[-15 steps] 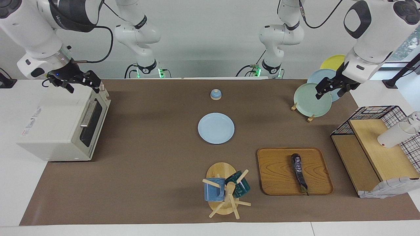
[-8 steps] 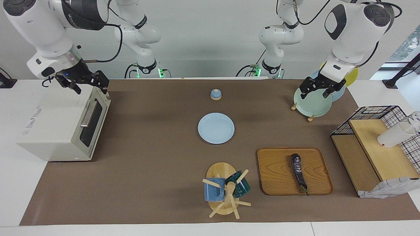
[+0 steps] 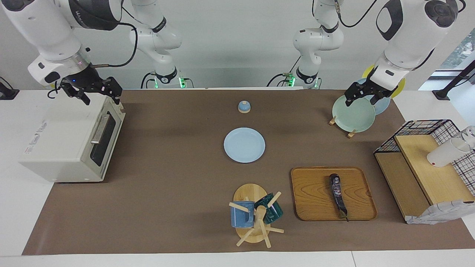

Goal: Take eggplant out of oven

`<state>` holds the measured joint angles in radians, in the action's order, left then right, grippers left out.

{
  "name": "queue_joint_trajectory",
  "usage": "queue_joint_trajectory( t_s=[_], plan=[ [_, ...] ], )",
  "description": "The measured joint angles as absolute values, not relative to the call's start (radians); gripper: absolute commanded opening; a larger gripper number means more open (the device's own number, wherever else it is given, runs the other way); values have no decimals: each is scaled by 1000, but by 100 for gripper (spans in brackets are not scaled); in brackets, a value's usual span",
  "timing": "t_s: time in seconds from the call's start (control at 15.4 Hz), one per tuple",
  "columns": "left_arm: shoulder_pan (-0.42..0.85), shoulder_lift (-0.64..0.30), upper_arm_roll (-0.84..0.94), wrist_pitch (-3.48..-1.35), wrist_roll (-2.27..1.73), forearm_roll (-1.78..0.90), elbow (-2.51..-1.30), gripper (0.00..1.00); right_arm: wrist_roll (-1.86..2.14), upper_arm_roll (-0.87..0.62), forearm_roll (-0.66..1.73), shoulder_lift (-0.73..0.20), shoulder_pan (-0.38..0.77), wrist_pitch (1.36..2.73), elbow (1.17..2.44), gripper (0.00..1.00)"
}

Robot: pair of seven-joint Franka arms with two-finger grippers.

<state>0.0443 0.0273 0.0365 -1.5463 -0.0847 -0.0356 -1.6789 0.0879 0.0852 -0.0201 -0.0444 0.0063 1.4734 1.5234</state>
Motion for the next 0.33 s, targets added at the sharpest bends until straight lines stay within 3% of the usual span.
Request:
queue_joint_trajectory(
  t_s=[0.33],
  plan=[
    [44,27,40,-1546,-85,-36,-1677,100,88,85,-20,-44,6,1473,1523,100]
  ],
)
